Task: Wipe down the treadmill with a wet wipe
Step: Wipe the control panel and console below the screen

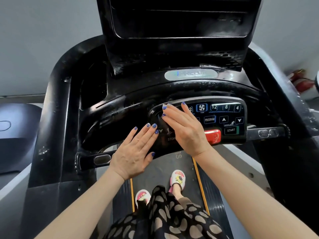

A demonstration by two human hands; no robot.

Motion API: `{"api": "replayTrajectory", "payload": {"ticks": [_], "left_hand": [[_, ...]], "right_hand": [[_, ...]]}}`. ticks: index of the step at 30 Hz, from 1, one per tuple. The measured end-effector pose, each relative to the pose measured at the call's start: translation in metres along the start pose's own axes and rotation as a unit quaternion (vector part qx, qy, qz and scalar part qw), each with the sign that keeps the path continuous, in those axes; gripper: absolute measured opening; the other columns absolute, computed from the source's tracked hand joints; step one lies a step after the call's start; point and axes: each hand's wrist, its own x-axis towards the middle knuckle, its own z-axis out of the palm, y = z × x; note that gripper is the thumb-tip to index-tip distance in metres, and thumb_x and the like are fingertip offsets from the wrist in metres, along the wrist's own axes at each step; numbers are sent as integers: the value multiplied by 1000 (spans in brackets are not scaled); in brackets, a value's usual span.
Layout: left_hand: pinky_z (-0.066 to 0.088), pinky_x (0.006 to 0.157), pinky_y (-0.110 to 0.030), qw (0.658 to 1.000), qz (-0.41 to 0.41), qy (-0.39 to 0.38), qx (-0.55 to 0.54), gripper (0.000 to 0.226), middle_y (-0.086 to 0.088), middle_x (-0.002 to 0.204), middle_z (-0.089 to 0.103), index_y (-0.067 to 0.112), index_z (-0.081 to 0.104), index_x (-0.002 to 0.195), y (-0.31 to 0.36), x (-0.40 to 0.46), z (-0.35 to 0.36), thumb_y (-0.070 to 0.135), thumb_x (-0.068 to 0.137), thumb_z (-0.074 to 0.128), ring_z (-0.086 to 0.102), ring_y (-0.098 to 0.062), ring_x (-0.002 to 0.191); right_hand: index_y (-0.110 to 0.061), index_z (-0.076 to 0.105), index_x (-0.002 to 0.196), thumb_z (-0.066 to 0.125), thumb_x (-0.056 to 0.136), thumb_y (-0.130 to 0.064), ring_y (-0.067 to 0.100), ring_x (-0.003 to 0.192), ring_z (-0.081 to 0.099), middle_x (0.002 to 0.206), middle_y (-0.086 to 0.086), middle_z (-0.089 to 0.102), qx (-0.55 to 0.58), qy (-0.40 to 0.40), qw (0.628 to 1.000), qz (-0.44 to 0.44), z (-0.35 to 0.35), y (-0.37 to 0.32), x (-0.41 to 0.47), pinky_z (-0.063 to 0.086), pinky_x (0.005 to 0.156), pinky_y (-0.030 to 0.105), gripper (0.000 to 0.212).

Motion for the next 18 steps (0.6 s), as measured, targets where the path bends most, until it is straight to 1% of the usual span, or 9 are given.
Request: {"api": "replayTrajectory", "payload": {"ticks": [2,3,4,6,8,10,12,15,18], "left_hand": [[7,127,-43,1000,-4,1,-3,75,-7,169,4,12,4,162,0,0,0,38,101,40,4,-20,157],[5,127,-42,1000,-8,1,-6,75,-5,170,0,12,5,162,0,0,0,38,100,40,3,-19,157],[5,128,-42,1000,-12,2,-10,75,-4,170,-3,12,7,161,0,0,1,38,99,41,3,-18,157],[6,128,-42,1000,-14,8,-18,73,-4,170,-4,9,12,159,0,0,1,37,99,43,4,-19,157],[8,127,-42,1000,-10,12,-21,74,-5,170,-3,9,12,160,0,-1,2,36,99,44,7,-21,157],[9,127,-43,1000,-9,15,-20,76,-6,170,-2,10,7,161,-1,-1,3,36,100,44,7,-22,157],[8,127,-43,1000,-7,14,-21,76,-6,170,-3,11,5,161,0,-1,3,36,101,43,6,-22,157],[7,128,-42,1000,-7,10,-7,71,-6,170,-4,8,10,160,-2,-2,2,37,102,41,4,-21,157],[8,127,-43,1000,-16,4,13,69,-6,170,-3,7,13,159,-2,-3,3,41,104,38,6,-22,157]], "right_hand": [[-1,70,121,58,97,4,24,135,53,140,13,60,-17,-16,999,28,0,-5,1,29,121,50,27],[-2,66,129,57,99,-2,23,140,48,147,12,54,-20,-36,998,47,0,-10,1,24,123,51,32],[-3,59,138,55,101,-12,23,145,41,154,11,46,-21,-68,995,68,0,-17,-1,18,124,52,39],[-9,39,154,47,103,-34,21,153,24,165,8,26,-40,-140,985,97,-2,-23,-7,7,125,52,58],[-14,25,159,37,103,-43,18,155,16,168,3,15,-84,-171,975,111,-7,-16,-15,-1,125,52,64],[-16,17,160,25,105,-48,18,155,13,168,2,12,-106,-180,969,132,-11,-5,-21,-7,124,51,64],[-15,12,160,21,104,-52,19,156,8,169,3,7,-101,-191,966,146,-13,-3,-22,-9,124,50,68],[-11,12,161,28,102,-55,21,156,3,168,5,1,-66,-204,971,110,-8,-12,-10,-8,125,48,75],[-14,11,161,30,101,-53,18,156,0,169,3,2,-86,-263,961,-10,-16,11,-3,-8,125,48,74]]}}
